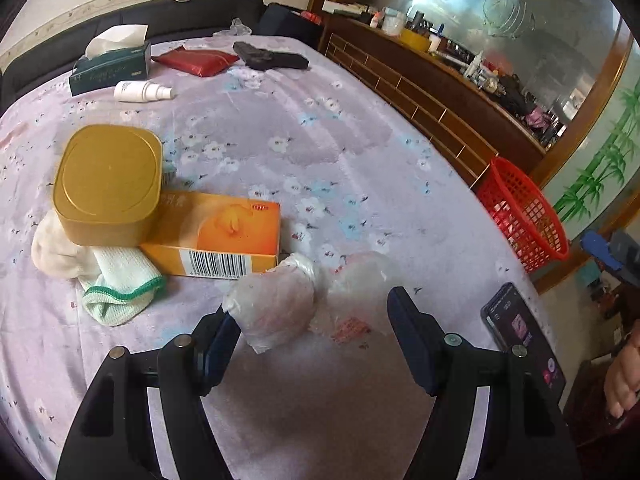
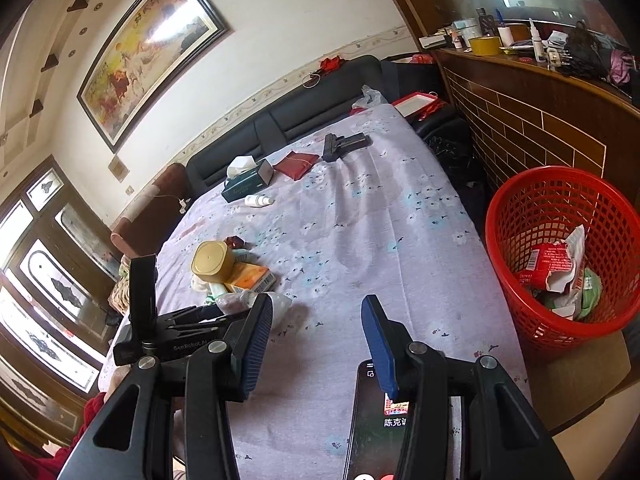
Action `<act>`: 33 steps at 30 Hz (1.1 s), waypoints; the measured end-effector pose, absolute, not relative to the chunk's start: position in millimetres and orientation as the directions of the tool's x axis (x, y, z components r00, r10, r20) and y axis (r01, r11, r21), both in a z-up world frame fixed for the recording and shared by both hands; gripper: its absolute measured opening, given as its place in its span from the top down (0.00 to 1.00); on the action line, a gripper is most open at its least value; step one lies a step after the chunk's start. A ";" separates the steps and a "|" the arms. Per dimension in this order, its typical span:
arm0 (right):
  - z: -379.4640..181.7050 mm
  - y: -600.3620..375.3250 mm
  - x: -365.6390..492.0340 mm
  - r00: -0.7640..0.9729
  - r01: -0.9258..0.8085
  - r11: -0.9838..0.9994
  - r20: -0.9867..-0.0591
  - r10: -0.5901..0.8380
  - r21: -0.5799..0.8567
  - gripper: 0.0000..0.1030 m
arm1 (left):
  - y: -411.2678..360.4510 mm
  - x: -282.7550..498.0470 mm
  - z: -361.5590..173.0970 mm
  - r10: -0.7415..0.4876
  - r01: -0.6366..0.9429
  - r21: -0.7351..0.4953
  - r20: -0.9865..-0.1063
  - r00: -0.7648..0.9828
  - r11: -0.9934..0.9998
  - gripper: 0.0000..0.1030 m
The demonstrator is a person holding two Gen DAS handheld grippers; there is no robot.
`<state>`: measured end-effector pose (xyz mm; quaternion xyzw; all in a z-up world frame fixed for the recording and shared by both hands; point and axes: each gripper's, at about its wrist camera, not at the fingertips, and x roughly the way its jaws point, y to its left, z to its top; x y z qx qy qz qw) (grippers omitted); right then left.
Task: Collect trash
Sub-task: 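Move both grippers back toward the items on the bed, then grasp the knotted white plastic bag with the left gripper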
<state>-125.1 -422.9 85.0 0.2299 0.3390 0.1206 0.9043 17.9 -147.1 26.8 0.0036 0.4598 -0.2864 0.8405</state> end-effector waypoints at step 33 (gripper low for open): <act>86.4 -413.8 -123.8 0.729 -0.111 0.861 -0.548 0.410 0.496 0.51 | -102.5 -61.5 30.3 -0.453 0.560 -0.205 -0.821 0.349 0.803 0.49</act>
